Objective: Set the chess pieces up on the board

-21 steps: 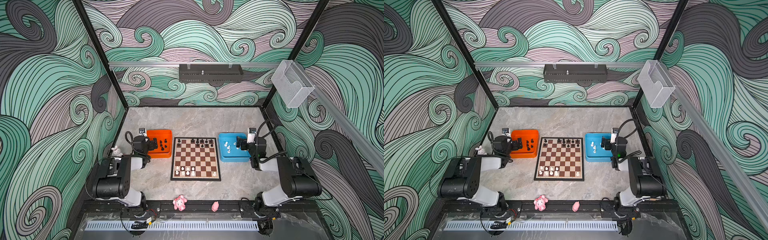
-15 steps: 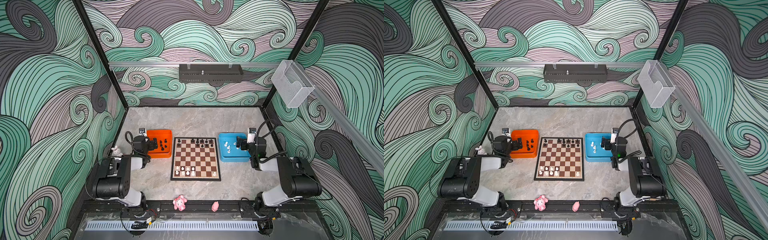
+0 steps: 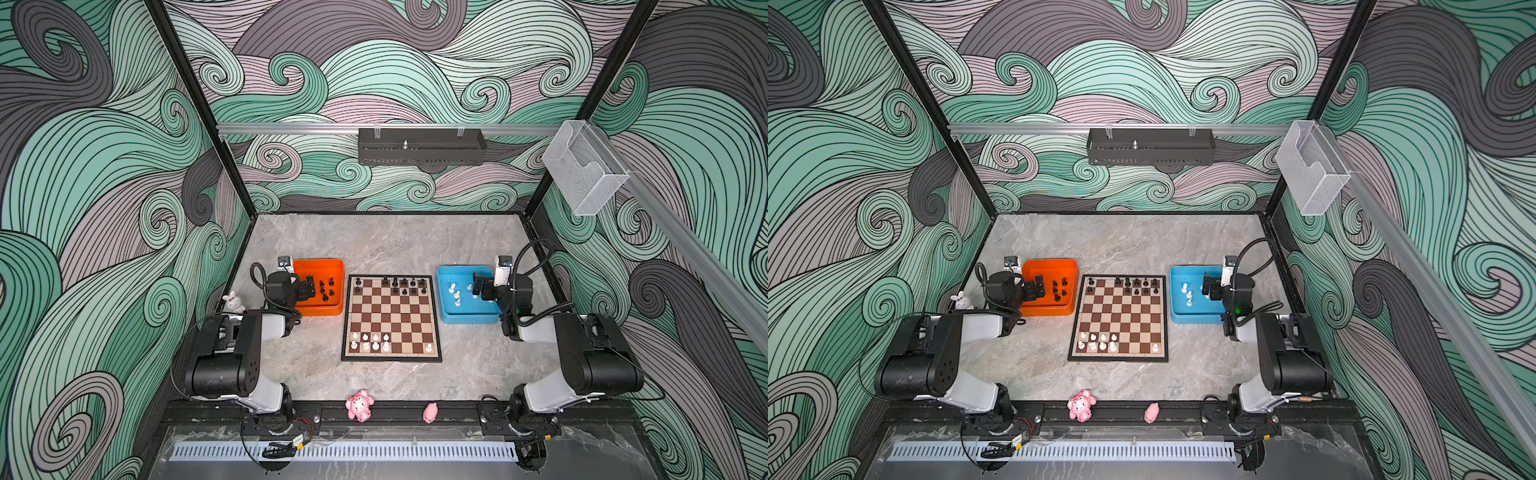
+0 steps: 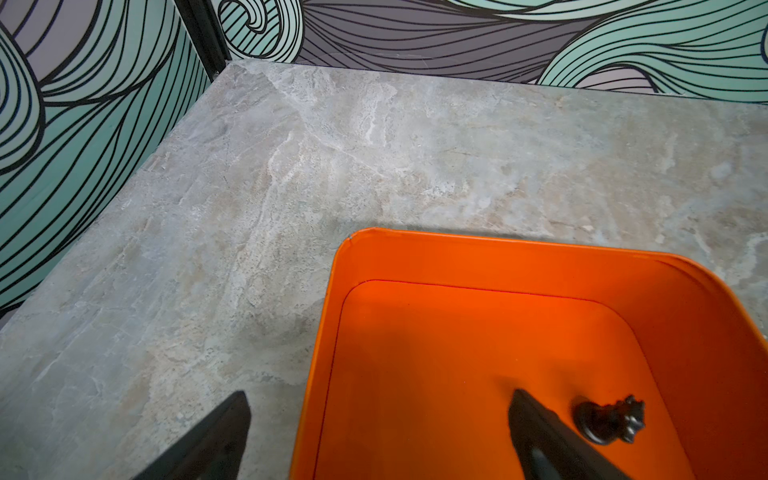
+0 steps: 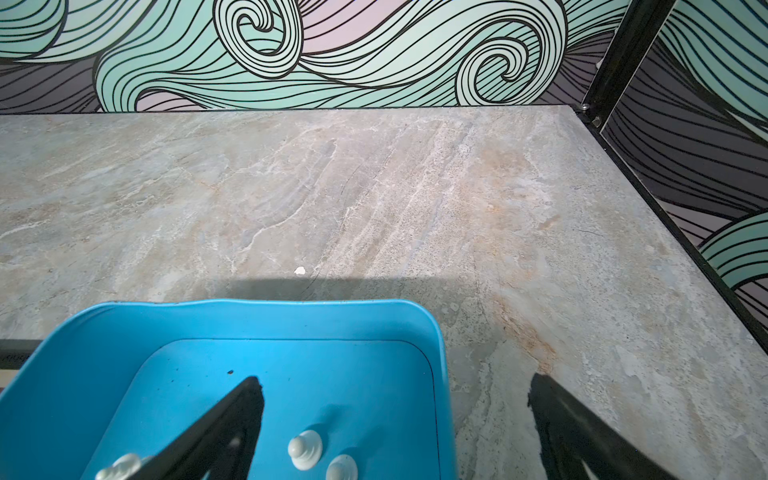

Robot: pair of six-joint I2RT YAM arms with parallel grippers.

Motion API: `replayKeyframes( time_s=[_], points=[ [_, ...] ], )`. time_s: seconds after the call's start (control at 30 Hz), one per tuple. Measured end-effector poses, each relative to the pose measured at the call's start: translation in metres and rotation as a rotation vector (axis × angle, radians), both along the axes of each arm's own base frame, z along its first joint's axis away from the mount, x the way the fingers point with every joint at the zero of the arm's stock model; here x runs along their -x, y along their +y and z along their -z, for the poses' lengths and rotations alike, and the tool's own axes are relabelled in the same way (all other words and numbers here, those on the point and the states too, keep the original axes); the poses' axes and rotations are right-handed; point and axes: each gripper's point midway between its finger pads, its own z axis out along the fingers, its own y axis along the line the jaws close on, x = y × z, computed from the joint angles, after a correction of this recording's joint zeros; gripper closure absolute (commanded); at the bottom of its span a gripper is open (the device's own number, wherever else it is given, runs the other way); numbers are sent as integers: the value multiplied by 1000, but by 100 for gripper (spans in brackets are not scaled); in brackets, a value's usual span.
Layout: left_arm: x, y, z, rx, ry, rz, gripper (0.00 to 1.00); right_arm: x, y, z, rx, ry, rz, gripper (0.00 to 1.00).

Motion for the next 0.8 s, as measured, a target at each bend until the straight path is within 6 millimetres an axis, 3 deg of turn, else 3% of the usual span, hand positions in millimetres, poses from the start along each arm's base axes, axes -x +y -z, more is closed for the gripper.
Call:
replayKeyframes(
  time_s=[0.53,0.67,0.8],
  points=[
    [-3,0,-1,2,32,-1,1,0,0,0,0,0,0,1],
    [-9,1,-28,7,10,-8,1,0,0,0,0,0,0,1],
    [1,4,-65,29,-14,-43,1,0,0,-1,0,-1,0,1]
  ],
)
